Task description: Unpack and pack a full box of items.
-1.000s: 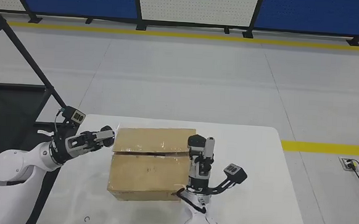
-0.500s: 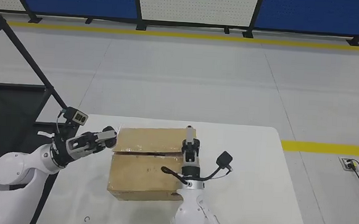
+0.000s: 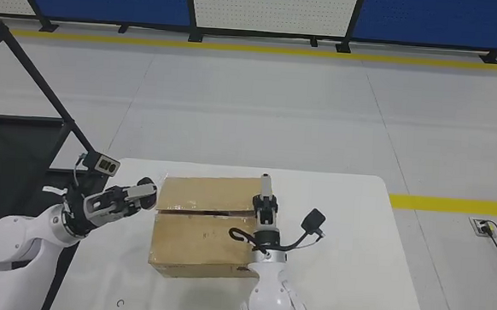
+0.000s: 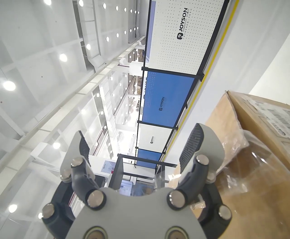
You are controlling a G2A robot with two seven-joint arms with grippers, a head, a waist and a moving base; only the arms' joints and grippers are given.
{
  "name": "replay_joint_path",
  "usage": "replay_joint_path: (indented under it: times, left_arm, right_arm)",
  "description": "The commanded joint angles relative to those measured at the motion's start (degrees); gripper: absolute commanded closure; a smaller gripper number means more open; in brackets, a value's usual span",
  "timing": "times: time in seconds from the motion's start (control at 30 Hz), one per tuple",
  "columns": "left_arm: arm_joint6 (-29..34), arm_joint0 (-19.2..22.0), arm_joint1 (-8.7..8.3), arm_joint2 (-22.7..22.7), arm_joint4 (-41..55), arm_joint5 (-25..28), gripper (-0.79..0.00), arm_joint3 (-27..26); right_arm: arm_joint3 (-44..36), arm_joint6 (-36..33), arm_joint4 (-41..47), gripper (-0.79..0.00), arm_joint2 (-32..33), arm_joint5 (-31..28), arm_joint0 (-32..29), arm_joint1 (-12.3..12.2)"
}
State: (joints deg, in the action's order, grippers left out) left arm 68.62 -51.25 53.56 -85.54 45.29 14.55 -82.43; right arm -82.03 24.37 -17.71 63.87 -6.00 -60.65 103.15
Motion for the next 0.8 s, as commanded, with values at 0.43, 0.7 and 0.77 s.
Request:
replay_joint_path:
  times: [0.43, 0.7, 0.77]
  left_arm:
    - [-0.7, -2.5, -0.05, -1.3, 2.4, -2.8, 0.000, -3.1]
    - [-0.9, -4.6, -0.03, -2.2, 4.1, -3.3, 0.000, -3.3]
    - [-0.7, -5.3, -0.05, -2.6, 4.6, -3.3, 0.000, -3.6]
  right_arm:
    - [-2.6, -0.1, 5.4, -0.785, 1.8, -3.3, -1.9, 0.2]
    - [-2.7, -1.9, 4.9, -0.785, 1.8, -0.9, -1.8, 0.2]
    - [-2.7, -2.0, 4.6, -0.785, 1.7, -0.3, -1.7, 0.2]
